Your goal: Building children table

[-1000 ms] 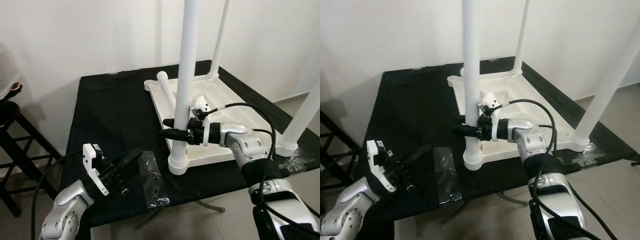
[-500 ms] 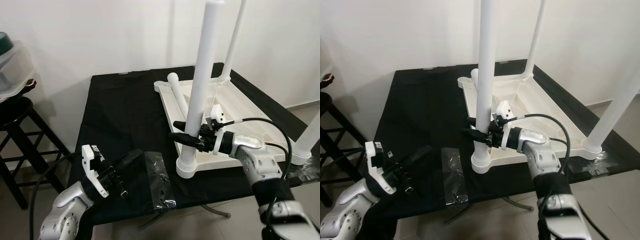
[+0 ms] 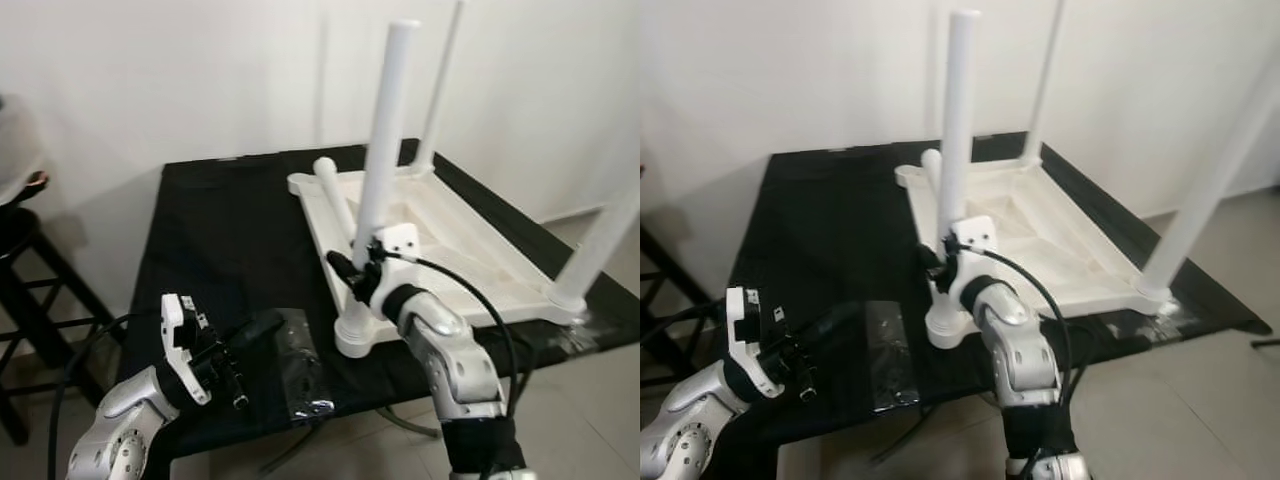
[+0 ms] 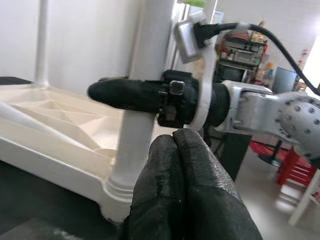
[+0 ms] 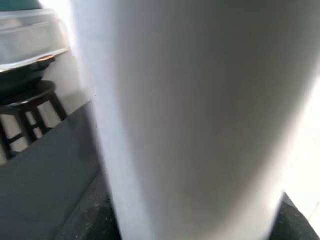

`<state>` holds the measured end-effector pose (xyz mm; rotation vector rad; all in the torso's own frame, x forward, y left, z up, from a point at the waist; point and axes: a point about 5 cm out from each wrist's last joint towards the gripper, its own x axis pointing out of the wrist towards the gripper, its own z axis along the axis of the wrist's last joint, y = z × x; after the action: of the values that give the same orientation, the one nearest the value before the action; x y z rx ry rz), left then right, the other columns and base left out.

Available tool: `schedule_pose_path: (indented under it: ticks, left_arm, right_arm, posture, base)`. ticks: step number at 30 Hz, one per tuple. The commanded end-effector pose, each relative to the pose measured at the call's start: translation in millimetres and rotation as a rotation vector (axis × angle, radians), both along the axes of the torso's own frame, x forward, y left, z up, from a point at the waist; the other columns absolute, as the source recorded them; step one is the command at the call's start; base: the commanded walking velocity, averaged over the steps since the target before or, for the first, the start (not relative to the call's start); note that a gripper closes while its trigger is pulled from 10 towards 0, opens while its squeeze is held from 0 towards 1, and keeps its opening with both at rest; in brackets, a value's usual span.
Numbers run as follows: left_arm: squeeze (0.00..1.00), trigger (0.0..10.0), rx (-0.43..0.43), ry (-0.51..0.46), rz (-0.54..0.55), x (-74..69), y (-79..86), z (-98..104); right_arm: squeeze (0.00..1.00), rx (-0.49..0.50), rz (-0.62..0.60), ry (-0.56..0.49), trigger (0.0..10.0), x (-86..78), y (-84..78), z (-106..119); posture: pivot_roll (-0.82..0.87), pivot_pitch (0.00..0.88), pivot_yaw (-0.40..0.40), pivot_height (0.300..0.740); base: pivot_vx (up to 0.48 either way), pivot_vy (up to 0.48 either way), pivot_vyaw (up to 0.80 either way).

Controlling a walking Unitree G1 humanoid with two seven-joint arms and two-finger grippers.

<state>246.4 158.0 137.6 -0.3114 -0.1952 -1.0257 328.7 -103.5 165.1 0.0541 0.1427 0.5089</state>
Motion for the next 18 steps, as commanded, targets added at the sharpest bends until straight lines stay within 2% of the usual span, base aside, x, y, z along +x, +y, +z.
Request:
schedule_pose_path:
  ticks: [1, 2, 4, 5, 6, 7, 8, 11, 12, 14, 18]
  left_arm:
    - [0.00, 10.0, 0.006, 0.003, -0.003, -0.1, 1.6, -0.6]
    - [0.00, 10.0, 0.005, 0.002, -0.003, 0.0, 1.1, -0.6]
    - [0.00, 10.0, 0.005, 0.002, -0.003, 0.0, 1.1, -0.6]
    - [0.00, 10.0, 0.005, 0.002, -0.004, 0.0, 0.9, -0.6]
    - [0.00, 10.0, 0.005, 0.003, -0.005, 0.2, 0.7, -0.8]
    - [0.00, 10.0, 0.005, 0.003, -0.005, 0.2, 0.7, -0.8]
    - [0.00, 10.0, 0.005, 0.004, -0.007, 0.4, 0.4, -0.9]
    - [0.00, 10.0, 0.003, 0.003, -0.004, 1.5, -0.3, -1.2]
    - [0.00, 10.0, 0.003, 0.003, -0.004, 1.5, -0.3, -1.2]
    - [0.00, 10.0, 0.002, 0.001, 0.000, 2.1, -0.5, -1.2]
    - [0.00, 10.0, 0.002, 0.001, 0.002, 2.3, -0.5, -1.2]
  right_arm:
    - [1.00, 0.006, -0.008, 0.126, 10.0, 0.4, -8.2, -19.4]
    - [1.00, 0.040, 0.079, 0.089, 10.0, 5.8, -7.3, -0.4]
    - [1.00, 0.040, 0.079, 0.089, 10.0, 5.8, -7.3, -0.4]
    - [1.00, 0.049, 0.106, 0.074, 10.0, 7.1, -7.4, 6.9]
    - [0.62, 0.051, 0.196, 0.027, 10.0, 9.2, -9.4, 19.6]
    - [0.62, 0.051, 0.196, 0.027, 10.0, 9.2, -9.4, 19.6]
    - [0.00, 0.045, 0.281, -0.016, 10.0, 10.0, -13.0, 30.6]
    - [0.00, -0.049, 0.501, -0.088, 10.0, 12.0, -28.1, 44.7]
    - [0.00, -0.049, 0.501, -0.088, 10.0, 12.0, -28.1, 44.7]
    - [0.00, -0.086, 0.590, -0.084, 10.0, 13.2, -32.4, 45.0]
    - [0.00, -0.095, 0.622, -0.077, 10.0, 13.8, -33.5, 44.7]
  posture:
    - [-0.01, 0.000, 0.003, 0.740]
    - [-0.01, 0.000, 0.003, 0.740]
    - [-0.01, 0.000, 0.003, 0.740]
    - [-0.01, 0.000, 0.003, 0.740]
    - [-0.01, 0.000, 0.002, 0.740]
    - [-0.01, 0.000, 0.002, 0.740]
    - [-0.01, 0.000, 0.001, 0.740]
    - [0.00, 0.000, -0.004, 0.740]
    - [0.00, 0.000, -0.004, 0.740]
    - [0.00, 0.000, -0.004, 0.740]
    - [0.00, 0.000, -0.004, 0.740]
  base:
    - [0.000, 0.000, 0.00]
    - [0.000, 0.000, 0.00]
    - [0.000, 0.000, 0.00]
    - [0.000, 0.000, 0.00]
    - [0.000, 0.000, 0.00]
    - [0.000, 0.000, 0.00]
    - [0.000, 0.000, 0.00]
    - [0.000, 0.000, 0.00]
    - [0.000, 0.000, 0.00]
    - [0.000, 0.000, 0.00]
    - [0.000, 0.000, 0.00]
